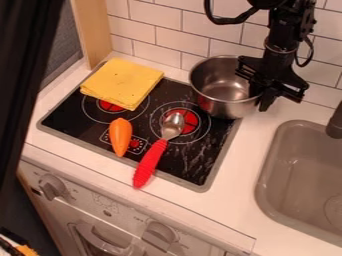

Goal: Moved the silver pot to the lower left side of the burner

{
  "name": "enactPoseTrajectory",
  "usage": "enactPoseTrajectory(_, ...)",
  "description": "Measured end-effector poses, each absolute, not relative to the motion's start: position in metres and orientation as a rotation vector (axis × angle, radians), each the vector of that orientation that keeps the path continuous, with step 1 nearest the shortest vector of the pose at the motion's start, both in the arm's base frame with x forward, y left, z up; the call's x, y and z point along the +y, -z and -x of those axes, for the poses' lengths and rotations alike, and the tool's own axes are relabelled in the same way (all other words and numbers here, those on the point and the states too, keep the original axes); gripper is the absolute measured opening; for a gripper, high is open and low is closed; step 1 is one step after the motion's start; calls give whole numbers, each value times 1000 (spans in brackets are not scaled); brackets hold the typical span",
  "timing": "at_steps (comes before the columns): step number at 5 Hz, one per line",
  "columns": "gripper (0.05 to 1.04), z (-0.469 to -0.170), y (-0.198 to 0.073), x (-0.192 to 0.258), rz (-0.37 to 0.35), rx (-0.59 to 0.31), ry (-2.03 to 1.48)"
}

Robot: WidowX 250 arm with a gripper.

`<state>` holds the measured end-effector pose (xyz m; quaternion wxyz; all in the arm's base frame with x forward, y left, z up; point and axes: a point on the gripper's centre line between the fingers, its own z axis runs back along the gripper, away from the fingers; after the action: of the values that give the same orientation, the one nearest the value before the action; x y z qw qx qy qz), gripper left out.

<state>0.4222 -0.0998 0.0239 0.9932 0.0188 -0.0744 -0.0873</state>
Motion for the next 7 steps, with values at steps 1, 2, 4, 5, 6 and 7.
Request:
enactPoseTrajectory(1,103,-424,-23,-101,-40,-196,131)
enactPoseTrajectory(2,101,-427,-23,-101,-72,-264,57)
enactPoseTrajectory(4,90,-435,-27,-102,-82,-299,-132)
enactPoseTrajectory(5,90,-434,-27,-109,0,-304,-152)
enactPoseTrajectory(6,90,-431,-29,-110,67,-278,-108)
enactPoseTrajectory(7,90,-430,-34,-111,120,-276,-83)
